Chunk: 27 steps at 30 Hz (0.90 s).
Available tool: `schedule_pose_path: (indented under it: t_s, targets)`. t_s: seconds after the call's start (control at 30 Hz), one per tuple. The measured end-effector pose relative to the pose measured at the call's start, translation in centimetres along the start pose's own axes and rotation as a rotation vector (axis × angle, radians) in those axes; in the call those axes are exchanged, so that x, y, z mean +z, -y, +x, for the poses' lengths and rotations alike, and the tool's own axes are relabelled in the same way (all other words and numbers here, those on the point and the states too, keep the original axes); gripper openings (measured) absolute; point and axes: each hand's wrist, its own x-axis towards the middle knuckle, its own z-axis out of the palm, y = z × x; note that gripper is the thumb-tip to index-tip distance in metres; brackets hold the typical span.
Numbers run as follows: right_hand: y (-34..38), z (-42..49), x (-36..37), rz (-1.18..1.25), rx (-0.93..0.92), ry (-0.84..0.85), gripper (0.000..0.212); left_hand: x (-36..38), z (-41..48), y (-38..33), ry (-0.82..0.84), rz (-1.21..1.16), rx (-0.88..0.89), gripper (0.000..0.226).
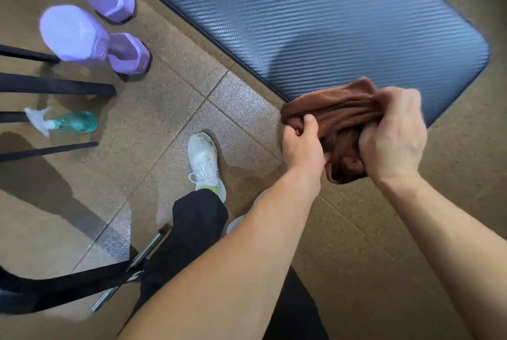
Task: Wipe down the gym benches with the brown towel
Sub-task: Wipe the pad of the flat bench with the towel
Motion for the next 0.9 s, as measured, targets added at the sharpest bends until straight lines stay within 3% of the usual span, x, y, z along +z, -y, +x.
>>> schedule_pose_path:
  t_s: [0.07,0.13,0.2,0.27,0.33,0.47,0.6,0.7,0.77,0.9]
  targets:
    - [-0.5,-1.6,0.6,0.002,-0.194,0.076,0.033,-0.3,0.5,-1.2,-0.033,-0.177,-0.079,0.030]
    - [-1.4,-2.9,0.6,-0.010,-0.378,0.179,0.051,-0.5,0.9,-2.2,-0.047,-0.263,-0.157,0.030]
    - [-2.7,-3.7,0.6,-0.113,-0.554,0.256,0.076,-0.5,0.5,-3.1,-0.006,-0.265,-0.219,0.031]
    - [-4.2,-4.0,1.2,-0.269,-0.642,0.279,0.083,-0.5,0.9,-2.9,0.025,-0.222,-0.222,0.030]
    - [-4.6,-3.6,2.3,-0.380,-0.659,0.257,0.072,-0.9,1.4,-2.9,0.011,-0.146,-0.129,0.030]
    - [-2.0,-2.1,4.5,-0.474,-0.691,0.201,0.048,-1.1,3.4,-4.9,-0.200,0.011,0.176,0.037]
    - [2.6,0.3,6.8,-0.475,-0.632,0.190,0.043,-1.3,6.7,-8.7,-0.311,-0.121,0.258,0.039]
    - [5.6,1.9,8.7,-0.415,-0.598,0.166,0.042,-2.2,8.4,-10.0,-0.334,-0.054,0.357,0.032]
    - [6.7,2.4,9.3,-0.369,-0.571,0.168,0.040,-2.3,7.9,-9.8,-0.306,0.036,0.370,0.039]
    - [4.9,1.0,7.4,-0.361,-0.548,0.240,0.037,-1.1,5.7,-6.1,-0.154,0.138,0.228,0.061]
